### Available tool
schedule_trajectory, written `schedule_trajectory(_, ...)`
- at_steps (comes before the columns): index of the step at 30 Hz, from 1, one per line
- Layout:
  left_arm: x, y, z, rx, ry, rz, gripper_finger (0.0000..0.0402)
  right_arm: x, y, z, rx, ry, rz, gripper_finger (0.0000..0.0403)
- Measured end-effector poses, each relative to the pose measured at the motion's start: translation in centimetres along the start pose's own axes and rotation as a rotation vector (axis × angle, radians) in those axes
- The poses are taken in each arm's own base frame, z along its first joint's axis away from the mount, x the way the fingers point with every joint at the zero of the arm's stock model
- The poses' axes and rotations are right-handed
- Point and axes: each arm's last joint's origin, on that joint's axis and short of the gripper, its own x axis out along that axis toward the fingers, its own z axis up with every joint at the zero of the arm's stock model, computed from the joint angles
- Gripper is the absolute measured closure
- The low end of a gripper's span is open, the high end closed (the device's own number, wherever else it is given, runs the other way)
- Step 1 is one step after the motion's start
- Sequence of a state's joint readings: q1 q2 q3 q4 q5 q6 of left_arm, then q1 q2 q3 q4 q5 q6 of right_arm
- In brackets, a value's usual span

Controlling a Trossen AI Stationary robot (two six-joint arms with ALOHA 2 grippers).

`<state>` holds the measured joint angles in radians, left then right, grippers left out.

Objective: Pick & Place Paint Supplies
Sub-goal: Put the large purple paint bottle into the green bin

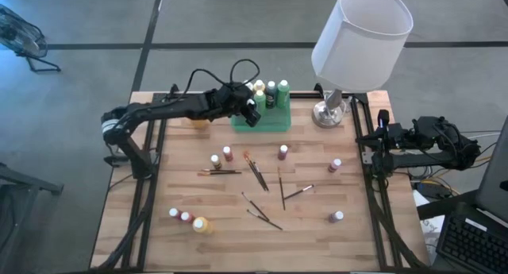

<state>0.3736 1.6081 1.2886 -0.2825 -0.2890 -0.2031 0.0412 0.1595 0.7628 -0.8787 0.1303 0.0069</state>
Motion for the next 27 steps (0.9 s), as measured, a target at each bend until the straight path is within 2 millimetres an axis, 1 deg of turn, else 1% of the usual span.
schedule_trajectory(7, 1.1, 0.5, -1.7, -0.012, 0.013, 0.013, 0.0273, 0.0, 0.0, 0.0, 0.000, 0.000, 0.000, 0.0394)
schedule_trajectory(12, 1.2, 1.0, -1.5, -0.027, 0.000, 0.023, 0.0273, 0.0, 0.0, 0.0, 0.000, 0.001, 0.000, 0.0394)
schedule_trajectory(21, 1.7, 2.9, -1.1, -0.055, -0.010, 0.071, 0.0273, 0.0, 0.0, 0.0, 0.000, 0.000, 0.000, 0.0394)
schedule_trajectory(27, 2.7, 3.5, -1.3, -0.063, -0.010, 0.072, 0.0273, 0.0, 0.0, 0.0, 0.000, 0.000, 0.000, 0.0394)
